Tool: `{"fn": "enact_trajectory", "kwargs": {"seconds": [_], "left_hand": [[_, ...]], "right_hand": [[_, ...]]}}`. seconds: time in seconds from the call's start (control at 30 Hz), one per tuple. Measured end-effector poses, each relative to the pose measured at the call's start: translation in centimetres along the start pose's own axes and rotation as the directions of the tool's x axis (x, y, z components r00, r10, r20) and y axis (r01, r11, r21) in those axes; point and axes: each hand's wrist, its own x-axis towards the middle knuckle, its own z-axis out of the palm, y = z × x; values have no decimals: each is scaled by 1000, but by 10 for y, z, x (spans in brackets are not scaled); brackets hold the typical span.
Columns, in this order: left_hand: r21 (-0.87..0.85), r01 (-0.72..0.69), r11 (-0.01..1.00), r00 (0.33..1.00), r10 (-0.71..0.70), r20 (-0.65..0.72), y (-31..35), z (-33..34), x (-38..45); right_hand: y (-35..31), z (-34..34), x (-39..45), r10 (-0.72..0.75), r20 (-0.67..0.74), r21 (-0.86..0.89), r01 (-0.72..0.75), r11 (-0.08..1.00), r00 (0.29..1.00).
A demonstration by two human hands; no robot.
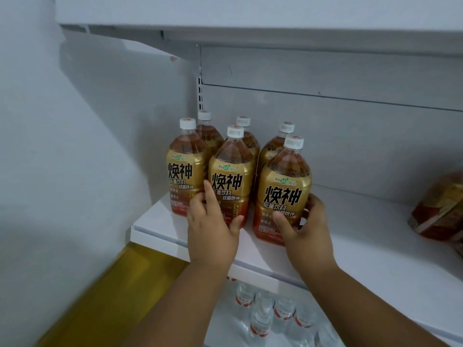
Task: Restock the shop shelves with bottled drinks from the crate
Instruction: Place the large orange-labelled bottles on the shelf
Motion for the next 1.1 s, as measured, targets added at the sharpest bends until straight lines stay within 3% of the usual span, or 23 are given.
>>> {"fn": "enact_trajectory", "kwargs": {"seconds": [0.37, 0.63, 1.1], "left_hand": [[-42, -29, 999, 994, 24, -105, 3, 4, -3], [-35, -128, 991, 979, 120, -167, -2, 8, -5], [-55, -136, 989, 982, 127, -141, 1, 4, -4]], "right_hand": [[8, 3, 2, -6, -35, -22, 5, 1000, 999], [6, 14, 5, -22, -47, -43, 20, 999, 999], [7, 13, 12, -28, -24, -91, 26, 996, 999]]}}
